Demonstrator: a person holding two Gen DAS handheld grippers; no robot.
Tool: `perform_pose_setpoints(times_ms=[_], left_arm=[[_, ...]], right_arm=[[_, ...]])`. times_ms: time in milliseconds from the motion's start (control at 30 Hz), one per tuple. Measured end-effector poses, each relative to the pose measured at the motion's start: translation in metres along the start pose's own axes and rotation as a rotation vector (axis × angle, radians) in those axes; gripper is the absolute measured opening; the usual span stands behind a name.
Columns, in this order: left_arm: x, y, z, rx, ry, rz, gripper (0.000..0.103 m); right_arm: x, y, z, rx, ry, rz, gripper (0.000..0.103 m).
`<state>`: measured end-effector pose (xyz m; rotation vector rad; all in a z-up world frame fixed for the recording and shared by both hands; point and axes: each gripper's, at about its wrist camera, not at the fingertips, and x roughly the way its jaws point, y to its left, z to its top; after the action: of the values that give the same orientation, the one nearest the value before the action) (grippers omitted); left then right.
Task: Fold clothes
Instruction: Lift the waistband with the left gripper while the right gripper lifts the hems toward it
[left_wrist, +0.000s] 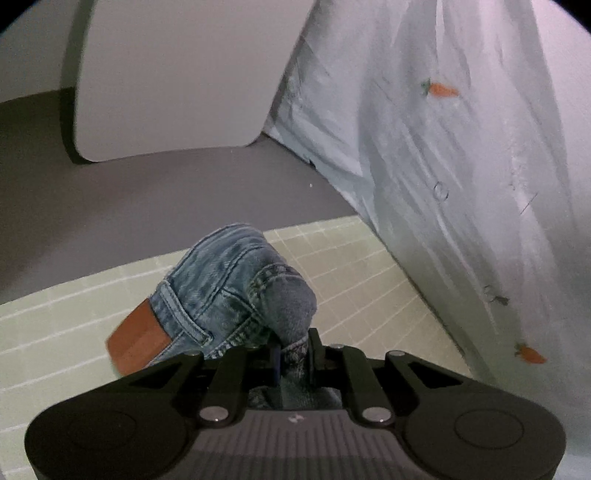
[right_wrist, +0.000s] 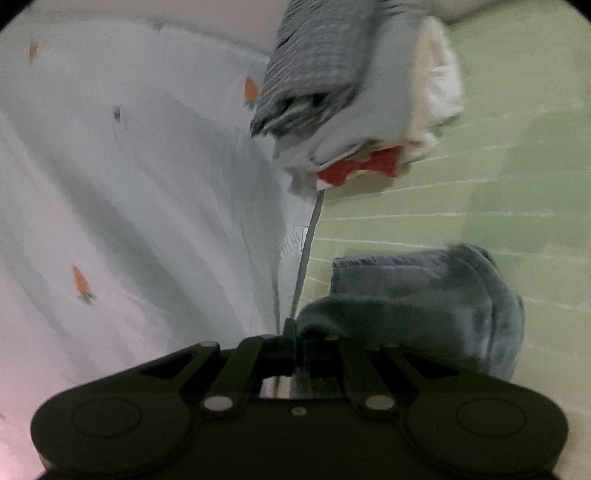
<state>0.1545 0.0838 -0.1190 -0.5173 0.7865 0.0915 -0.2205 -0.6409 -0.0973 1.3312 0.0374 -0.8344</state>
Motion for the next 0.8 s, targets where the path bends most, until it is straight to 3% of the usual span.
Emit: perform_pose_setpoints(times_ms=[167, 567, 667, 733, 800], left_arm=[[0.056, -0.017, -0.006, 0.036, 0.047, 0.052, 0.014], [0.130, -0.021, -0.011, 0.002, 0.084, 0.096, 0.017], [0.128, -0.029, -0.009, 0.040, 0.085, 0.090, 0.024], [0.118, -0.035, -0.007, 0.081, 0.074, 0.065, 0.036], [0.107, -0.042, -0.006, 0.128, 0.057, 0.032, 0.041]], right_arm=[[0.081, 0.037, -0.007, -0.189, 0.049, -0.104, 0.004], [0.223, 0.043, -0.016, -0.278, 0.232, -0.214, 0.006], [0.243, 0.046, -0.023, -0.365, 0.261, -0.246, 0.016], [0.241, 0.054, -0.026, -0.451, 0.252, -0.245, 0.044], [0.226, 0.060, -0.025, -0.507, 0.222, -0.217, 0.057]])
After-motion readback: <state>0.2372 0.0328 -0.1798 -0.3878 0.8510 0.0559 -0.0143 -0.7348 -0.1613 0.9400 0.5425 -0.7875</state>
